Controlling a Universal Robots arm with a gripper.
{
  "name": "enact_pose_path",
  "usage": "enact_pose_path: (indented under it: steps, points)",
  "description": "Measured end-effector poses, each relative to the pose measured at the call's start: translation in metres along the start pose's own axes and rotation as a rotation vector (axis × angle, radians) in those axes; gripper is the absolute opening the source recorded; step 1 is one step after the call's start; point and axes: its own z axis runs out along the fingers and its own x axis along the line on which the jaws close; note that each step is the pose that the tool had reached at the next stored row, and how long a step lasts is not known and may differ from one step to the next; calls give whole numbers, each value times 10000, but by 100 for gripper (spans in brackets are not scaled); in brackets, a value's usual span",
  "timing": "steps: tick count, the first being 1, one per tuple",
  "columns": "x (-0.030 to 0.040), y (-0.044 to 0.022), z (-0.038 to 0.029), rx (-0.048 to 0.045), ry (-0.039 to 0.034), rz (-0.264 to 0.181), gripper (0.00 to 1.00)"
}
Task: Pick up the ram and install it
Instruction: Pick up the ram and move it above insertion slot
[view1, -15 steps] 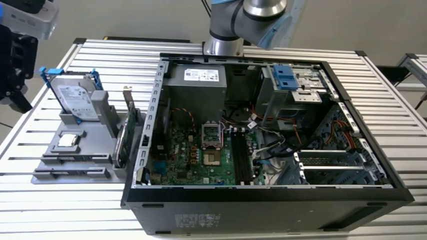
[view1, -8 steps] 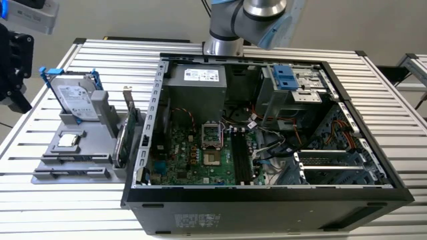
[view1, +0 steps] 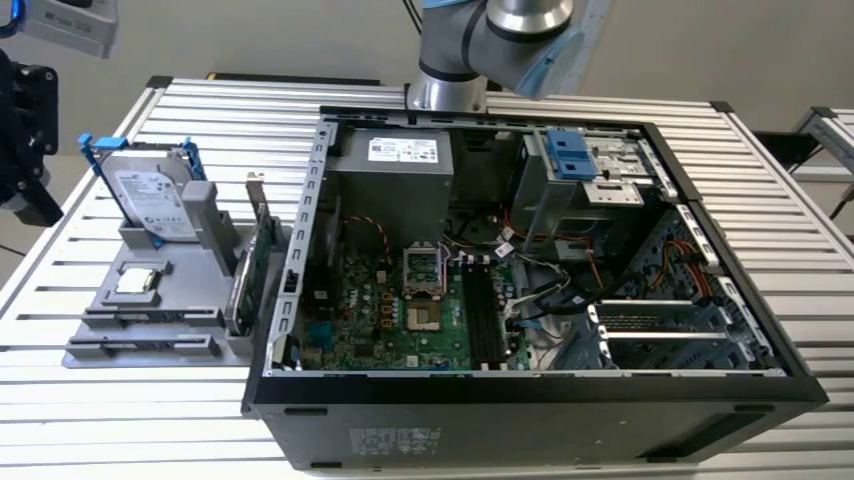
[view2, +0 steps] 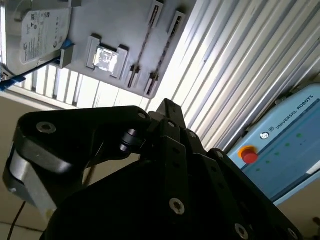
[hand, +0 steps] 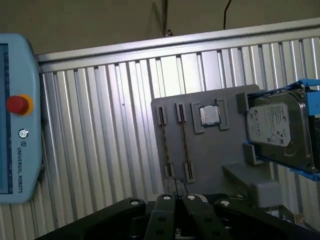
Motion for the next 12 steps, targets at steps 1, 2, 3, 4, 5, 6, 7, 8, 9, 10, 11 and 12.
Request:
enact_pose_path:
  steps: [1,2,3,4,5,6,7,8,9,10,11,12]
  points:
    - [-2,1,0,-1,7,-147,0]
    - [-4,1,0,-2,15,-293,0]
    - [-5,1,0,-2,22,-456,0]
    - [-6,2,1,-2,29,-607,0]
    - [-7,2,1,-3,38,-792,0]
    - [-8,2,1,-4,46,-969,0]
    - [-9,2,1,-5,56,-1153,0]
    - [-10,2,0,-6,64,-1332,0]
    - [-11,2,0,-7,73,-1503,0]
    - [-12,2,1,-7,80,-1687,0]
    - [-12,2,1,-7,88,-1841,0]
    - [-12,3,1,-9,97,-2013,0]
